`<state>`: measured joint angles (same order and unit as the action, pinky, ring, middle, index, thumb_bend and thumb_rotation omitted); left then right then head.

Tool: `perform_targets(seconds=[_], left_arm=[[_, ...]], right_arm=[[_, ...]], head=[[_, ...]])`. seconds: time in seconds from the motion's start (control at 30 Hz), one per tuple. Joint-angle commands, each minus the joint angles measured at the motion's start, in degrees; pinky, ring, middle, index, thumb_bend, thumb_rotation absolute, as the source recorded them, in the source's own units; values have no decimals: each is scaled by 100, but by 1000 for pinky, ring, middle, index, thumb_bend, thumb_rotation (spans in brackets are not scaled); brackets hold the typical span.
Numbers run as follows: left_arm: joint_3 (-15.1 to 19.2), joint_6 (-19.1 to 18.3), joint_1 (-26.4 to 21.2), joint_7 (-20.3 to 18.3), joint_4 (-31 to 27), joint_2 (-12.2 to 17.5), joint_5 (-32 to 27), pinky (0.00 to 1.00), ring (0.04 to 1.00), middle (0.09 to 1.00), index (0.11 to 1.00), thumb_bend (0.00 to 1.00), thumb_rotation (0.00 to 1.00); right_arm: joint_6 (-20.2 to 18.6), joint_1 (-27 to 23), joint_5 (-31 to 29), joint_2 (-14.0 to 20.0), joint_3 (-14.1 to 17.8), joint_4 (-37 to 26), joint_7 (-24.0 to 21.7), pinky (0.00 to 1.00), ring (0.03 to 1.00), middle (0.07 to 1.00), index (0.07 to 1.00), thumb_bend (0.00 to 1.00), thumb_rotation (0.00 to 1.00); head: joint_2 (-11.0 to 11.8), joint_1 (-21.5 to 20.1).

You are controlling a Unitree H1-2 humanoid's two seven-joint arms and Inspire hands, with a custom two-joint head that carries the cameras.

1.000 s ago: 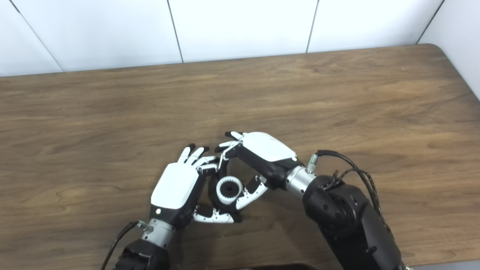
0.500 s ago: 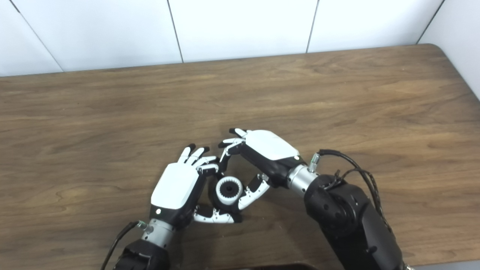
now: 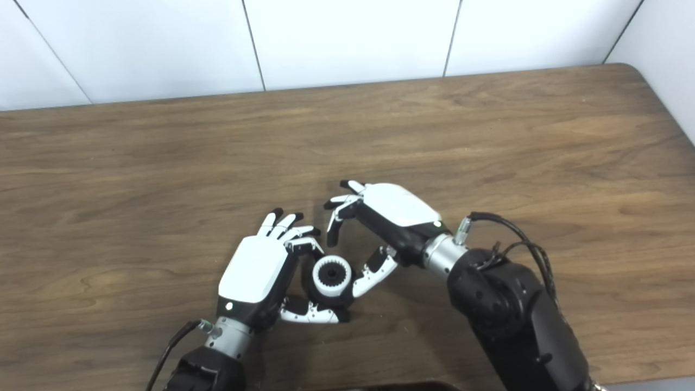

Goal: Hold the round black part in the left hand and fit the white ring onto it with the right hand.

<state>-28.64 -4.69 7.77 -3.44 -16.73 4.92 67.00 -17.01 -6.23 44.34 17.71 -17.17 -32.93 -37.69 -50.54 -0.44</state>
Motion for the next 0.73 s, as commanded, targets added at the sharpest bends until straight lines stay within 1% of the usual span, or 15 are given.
perform_targets(seconds=[0.0,0.13,0.47,0.6,0.7], left_arm=[[7,46,-31,56,-101,-19,-2,1000,923,793,484,524,55],[29,62,-30,48,-110,6,-26,1000,922,795,484,524,55],[111,83,-28,16,-107,63,-106,1000,922,790,483,524,56],[151,7,-34,-155,-161,98,-84,1000,934,800,490,524,68],[212,27,-36,-222,-180,127,-157,1000,939,809,495,521,79]], right_arm=[[-32,-228,-25,86,156,-282,15,1000,996,866,567,1000,182],[-170,-269,-114,227,352,-451,-103,1000,1000,875,593,1000,183],[-394,-284,-184,611,725,-686,-359,1000,999,878,641,1000,241],[-528,-266,-140,655,804,-748,-412,1000,998,882,653,1000,227],[-583,-247,-133,605,849,-753,-363,1000,994,886,655,1000,226]], head=[[-4,-1],[4,-2],[64,-53],[85,-62],[109,-73]])
